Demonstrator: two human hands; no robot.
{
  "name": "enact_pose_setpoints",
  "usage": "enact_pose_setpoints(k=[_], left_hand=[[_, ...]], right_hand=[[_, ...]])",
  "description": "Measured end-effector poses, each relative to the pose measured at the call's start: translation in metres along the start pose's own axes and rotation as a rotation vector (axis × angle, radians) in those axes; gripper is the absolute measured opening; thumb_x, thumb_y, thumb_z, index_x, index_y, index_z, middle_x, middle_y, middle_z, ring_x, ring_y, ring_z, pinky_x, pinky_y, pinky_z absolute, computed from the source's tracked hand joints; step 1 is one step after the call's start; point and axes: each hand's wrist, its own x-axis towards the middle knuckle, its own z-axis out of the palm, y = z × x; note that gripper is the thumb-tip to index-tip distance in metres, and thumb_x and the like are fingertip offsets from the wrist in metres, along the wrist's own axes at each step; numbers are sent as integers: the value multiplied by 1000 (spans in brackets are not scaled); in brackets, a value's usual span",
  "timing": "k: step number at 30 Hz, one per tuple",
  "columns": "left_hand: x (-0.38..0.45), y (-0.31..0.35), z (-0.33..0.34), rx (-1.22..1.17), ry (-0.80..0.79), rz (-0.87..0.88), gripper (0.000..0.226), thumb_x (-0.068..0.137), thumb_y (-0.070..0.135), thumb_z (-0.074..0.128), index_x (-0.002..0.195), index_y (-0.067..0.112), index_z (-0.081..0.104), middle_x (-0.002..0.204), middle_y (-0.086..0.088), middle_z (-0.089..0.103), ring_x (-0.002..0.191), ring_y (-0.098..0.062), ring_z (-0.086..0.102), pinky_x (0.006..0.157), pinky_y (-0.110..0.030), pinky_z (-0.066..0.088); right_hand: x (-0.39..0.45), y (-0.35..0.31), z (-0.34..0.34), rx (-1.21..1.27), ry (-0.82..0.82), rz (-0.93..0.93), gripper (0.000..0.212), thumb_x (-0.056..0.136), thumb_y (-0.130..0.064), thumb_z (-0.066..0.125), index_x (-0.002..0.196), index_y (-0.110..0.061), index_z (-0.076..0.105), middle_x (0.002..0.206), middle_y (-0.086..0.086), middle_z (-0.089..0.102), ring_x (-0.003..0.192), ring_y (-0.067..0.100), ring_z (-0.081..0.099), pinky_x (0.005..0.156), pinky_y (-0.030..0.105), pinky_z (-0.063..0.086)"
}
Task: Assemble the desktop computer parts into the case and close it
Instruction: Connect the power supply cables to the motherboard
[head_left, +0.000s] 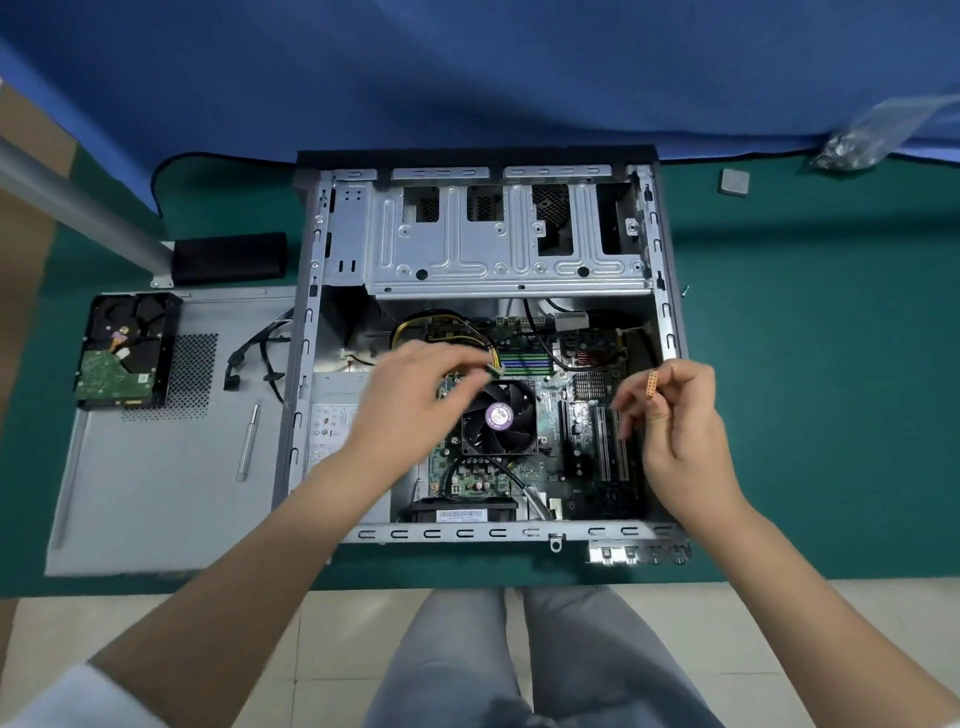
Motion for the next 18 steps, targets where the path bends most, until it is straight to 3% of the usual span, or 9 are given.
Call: enact_pose_setpoints(k=[3, 6, 9, 11, 13, 16, 18], left_hand=[[-5, 55, 13, -584, -187, -43, 31, 85, 38, 66, 115, 40, 61, 90, 18, 68, 88, -4, 62, 82, -26, 52], [-4, 88, 33, -672, -254, -11, 31, 85, 25, 70, 115, 30, 64, 83, 2, 67, 76, -13, 57, 71, -18, 48], [1, 99, 43, -752, -164, -89, 20, 84, 18, 72, 103, 20, 69, 87, -14, 69, 84, -33, 61, 81, -42, 52], [4, 100, 45, -772, -132, -102, 12, 82, 17, 73, 94, 18, 71, 85, -9, 72, 87, -28, 65, 84, -41, 53], [6, 98, 49, -797, -133, -71, 4, 83, 15, 72, 87, 17, 71, 78, 0, 72, 80, -17, 67, 80, -28, 55], [5, 95, 52, -917, -122, -87, 9, 86, 9, 67, 79, 13, 68, 62, 9, 66, 59, 2, 59, 60, -9, 46], [5, 96, 54, -929, -112, -93, 11, 88, 9, 65, 77, 13, 67, 59, 11, 63, 53, 4, 55, 56, -6, 41]], right_hand=[[-2, 2, 0, -13, -46, -14, 34, 97, -24, 33, 96, -58, 29, 82, -9, 56, 62, 11, 54, 55, 21, 43], [-2, 2, -1, -22, -38, 1, 33, 94, -25, 38, 93, -57, 30, 74, -16, 53, 60, 3, 53, 54, 10, 38], [0, 2, -2, -10, -19, -1, 33, 95, -17, 38, 95, -50, 31, 79, -21, 54, 67, -5, 56, 56, 4, 37], [1, 3, -2, 5, -13, 6, 37, 96, -17, 37, 95, -53, 31, 85, -18, 56, 71, 3, 58, 57, 11, 42], [0, 4, -3, 5, -11, 5, 35, 96, -15, 38, 95, -50, 30, 85, -16, 56, 72, 8, 58, 59, 19, 46], [-1, 5, -4, 17, -39, -13, 30, 96, -13, 38, 94, -41, 29, 80, -11, 55, 67, 8, 54, 57, 15, 42], [-1, 6, -4, 30, -45, -17, 29, 97, -11, 38, 96, -40, 30, 78, -9, 55, 65, 7, 53, 56, 13, 40]])
